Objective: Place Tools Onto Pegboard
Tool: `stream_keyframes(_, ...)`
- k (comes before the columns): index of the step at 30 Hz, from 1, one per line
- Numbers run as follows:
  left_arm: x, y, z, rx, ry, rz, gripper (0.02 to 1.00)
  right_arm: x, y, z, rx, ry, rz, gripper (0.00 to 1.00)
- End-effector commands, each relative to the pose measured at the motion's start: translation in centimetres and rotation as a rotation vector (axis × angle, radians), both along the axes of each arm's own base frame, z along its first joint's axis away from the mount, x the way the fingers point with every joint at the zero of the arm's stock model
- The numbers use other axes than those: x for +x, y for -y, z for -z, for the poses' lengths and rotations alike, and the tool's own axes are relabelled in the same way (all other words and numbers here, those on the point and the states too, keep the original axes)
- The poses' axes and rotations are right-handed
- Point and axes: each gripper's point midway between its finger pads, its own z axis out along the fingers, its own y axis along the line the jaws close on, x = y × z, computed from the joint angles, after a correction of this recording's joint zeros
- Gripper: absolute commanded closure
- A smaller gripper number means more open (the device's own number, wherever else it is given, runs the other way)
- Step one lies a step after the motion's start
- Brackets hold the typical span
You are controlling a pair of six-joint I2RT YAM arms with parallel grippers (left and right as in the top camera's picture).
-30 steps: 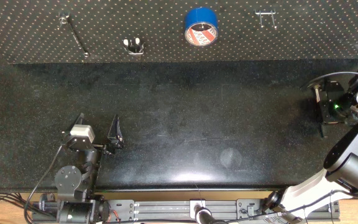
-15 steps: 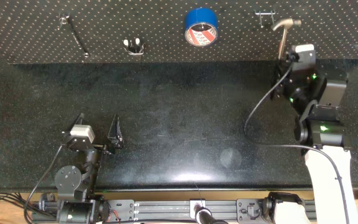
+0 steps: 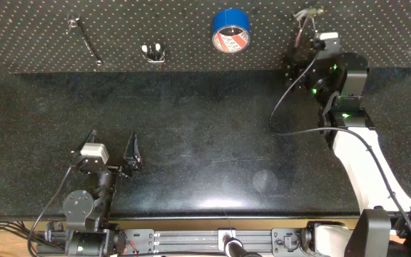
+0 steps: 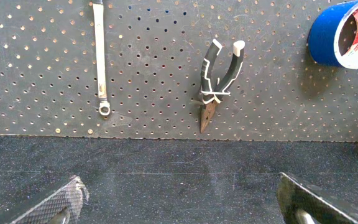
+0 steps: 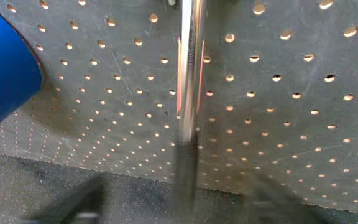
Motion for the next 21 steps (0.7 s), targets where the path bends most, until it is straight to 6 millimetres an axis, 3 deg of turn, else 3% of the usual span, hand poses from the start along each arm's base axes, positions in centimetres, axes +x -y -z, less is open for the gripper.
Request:
stream_keyframes(1,-0.1,0.2,0.1,0.002,0.000,0.010,0.025,-4.6,2.0,-2.2,-0.142,0.118,0.048,0.025)
stream_keyframes(2,-0.1,0.2,0.1,0.002,0.000,0.010,0.025,-7.1,3.3,-2.6,-0.192,0.149,0.124,0.025)
stream_keyframes(6,-0.1,0.2,0.1,0.002,0.000,0.010,0.025,-18.0,5.0,-3.2,-0.211,0.216,0.240,0.025)
stream_keyframes(7,-0.1,0.2,0.1,0.002,0.000,0.010,0.023,-20.0,5.2,-4.5,-0.188,0.289,0.280,0.025)
stream_keyframes(8,-0.1,0.2,0.1,0.002,0.000,0.010,0.025,-21.8,6.7,-2.3,-0.224,0.235,0.378,0.027)
stream_keyframes(9,-0.1,0.2,0.1,0.002,0.000,0.010,0.023,-23.4,6.5,0.0,-0.225,0.163,0.374,0.025)
stream_keyframes(11,-0.1,0.2,0.1,0.002,0.000,0.010,0.025,-23.7,6.4,0.8,-0.225,0.124,0.368,0.027)
stream_keyframes(12,-0.1,0.2,0.1,0.002,0.000,0.010,0.023,-25.1,6.1,4.1,-0.225,-0.024,0.352,0.027)
stream_keyframes(13,-0.1,0.2,0.1,0.002,0.000,0.010,0.025,-26.1,6.0,5.8,-0.224,-0.103,0.343,0.025)
stream_keyframes(14,-0.1,0.2,0.1,0.002,0.000,0.010,0.025,-26.3,5.9,6.2,-0.224,-0.121,0.338,0.025)
stream_keyframes(16,-0.1,0.2,0.1,0.002,0.000,0.010,0.023,-26.1,3.6,6.9,-0.232,-0.121,0.205,0.025)
stream_keyframes(17,-0.1,0.2,0.1,0.002,0.000,0.010,0.025,-24.9,3.4,6.9,-0.229,-0.073,0.197,0.025)
stream_keyframes(19,-0.1,0.2,0.1,0.002,0.000,0.010,0.025,-20.6,3.6,4.7,-0.211,0.185,0.226,0.025)
stream_keyframes(21,-0.1,0.2,0.1,0.002,0.000,0.010,0.025,-19.5,3.7,3.0,-0.202,0.302,0.243,0.027)
